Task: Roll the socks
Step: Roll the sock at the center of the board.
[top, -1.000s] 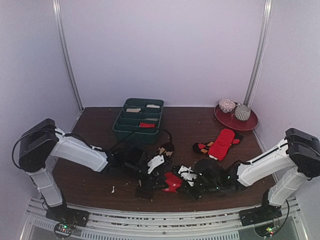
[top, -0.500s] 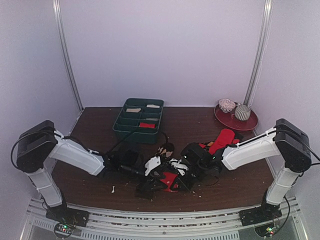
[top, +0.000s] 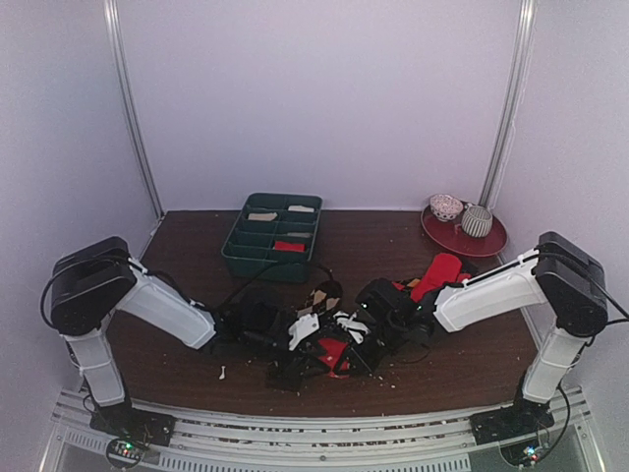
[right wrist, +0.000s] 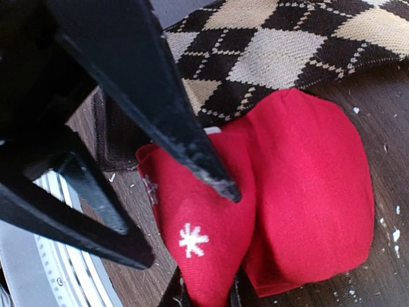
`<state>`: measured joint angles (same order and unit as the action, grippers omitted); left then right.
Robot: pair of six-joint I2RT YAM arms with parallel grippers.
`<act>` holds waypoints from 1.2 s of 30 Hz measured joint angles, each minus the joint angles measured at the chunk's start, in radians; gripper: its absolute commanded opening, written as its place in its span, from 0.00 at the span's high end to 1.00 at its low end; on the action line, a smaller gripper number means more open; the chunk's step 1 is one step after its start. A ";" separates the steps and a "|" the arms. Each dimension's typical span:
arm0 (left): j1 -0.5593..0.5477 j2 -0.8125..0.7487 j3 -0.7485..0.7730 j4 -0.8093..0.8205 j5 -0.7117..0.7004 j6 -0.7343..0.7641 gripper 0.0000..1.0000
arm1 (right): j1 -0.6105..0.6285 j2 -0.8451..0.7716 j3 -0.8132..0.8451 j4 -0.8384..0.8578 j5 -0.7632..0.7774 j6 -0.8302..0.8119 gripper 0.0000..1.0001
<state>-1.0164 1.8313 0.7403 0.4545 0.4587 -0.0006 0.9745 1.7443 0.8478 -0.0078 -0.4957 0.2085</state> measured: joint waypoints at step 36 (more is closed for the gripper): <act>0.002 0.106 0.134 -0.084 0.050 -0.099 1.00 | 0.108 -0.539 -0.505 0.463 0.354 -0.367 0.40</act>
<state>-1.0149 1.9369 0.8738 0.3710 0.5087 -0.0998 1.0821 1.2057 0.3424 0.4549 -0.1421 -0.1585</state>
